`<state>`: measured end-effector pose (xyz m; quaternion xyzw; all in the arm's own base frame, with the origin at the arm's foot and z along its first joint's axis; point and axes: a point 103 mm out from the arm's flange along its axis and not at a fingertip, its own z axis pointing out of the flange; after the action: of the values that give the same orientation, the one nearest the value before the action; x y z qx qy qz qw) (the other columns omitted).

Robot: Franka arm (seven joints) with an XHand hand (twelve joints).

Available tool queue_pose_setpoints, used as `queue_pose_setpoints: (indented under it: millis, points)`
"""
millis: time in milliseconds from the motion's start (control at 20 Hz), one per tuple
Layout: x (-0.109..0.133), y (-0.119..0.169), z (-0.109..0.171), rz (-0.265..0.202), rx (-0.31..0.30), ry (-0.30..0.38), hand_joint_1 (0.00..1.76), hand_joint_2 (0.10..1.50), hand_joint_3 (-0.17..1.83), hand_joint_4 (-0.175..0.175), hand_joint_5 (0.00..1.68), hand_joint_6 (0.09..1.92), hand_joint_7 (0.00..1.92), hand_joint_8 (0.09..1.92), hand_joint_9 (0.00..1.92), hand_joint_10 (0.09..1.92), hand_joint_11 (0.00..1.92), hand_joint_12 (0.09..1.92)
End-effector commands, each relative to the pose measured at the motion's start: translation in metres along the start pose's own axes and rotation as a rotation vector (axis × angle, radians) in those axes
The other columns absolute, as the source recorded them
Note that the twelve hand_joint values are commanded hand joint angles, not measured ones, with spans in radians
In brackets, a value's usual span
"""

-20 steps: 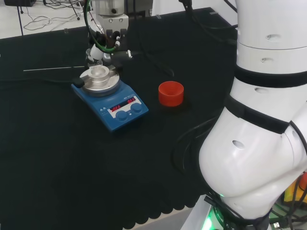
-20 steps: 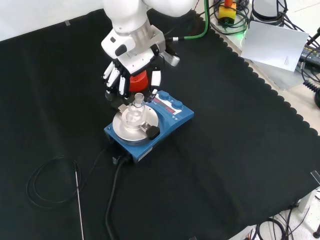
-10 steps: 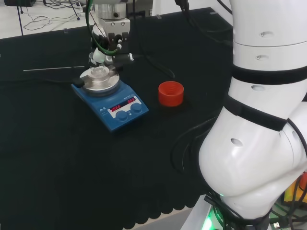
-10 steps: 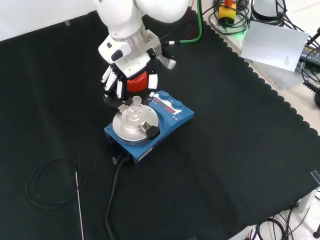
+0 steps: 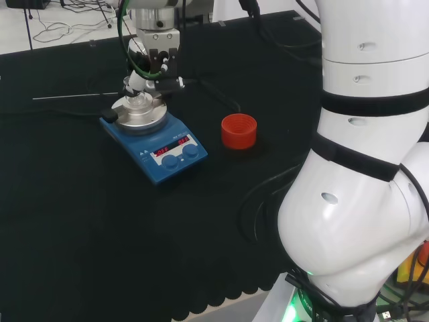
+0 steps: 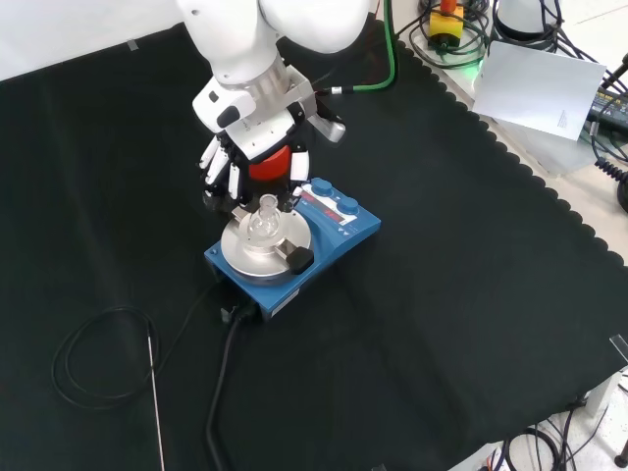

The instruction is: Place the round-bottom flask on the heater.

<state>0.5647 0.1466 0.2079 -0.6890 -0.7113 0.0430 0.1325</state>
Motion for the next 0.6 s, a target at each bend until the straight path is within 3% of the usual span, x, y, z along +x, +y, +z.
queue_pose_setpoints:
  millis: [50,150,350,600]
  points:
    - [-0.0146,0.0040,0.0028,-0.003,0.027,0.055,0.99,0.79,0.50,0.007,0.89,0.89,0.33,0.68,0.57,0.61,0.40,1.31]
    - [-0.0151,0.0045,0.0029,0.009,0.060,0.036,0.95,0.70,0.62,-0.035,0.75,0.85,0.30,0.69,0.54,0.63,0.38,1.32]
    - [-0.0162,0.0029,0.0022,0.024,0.099,0.038,0.91,0.63,0.68,-0.027,0.52,0.73,0.20,0.68,0.46,0.65,0.27,1.36]
    - [-0.0196,-0.0051,-0.0067,0.030,0.086,0.047,0.89,0.61,0.68,-0.017,0.44,0.57,0.14,0.68,0.40,0.69,0.21,1.38]
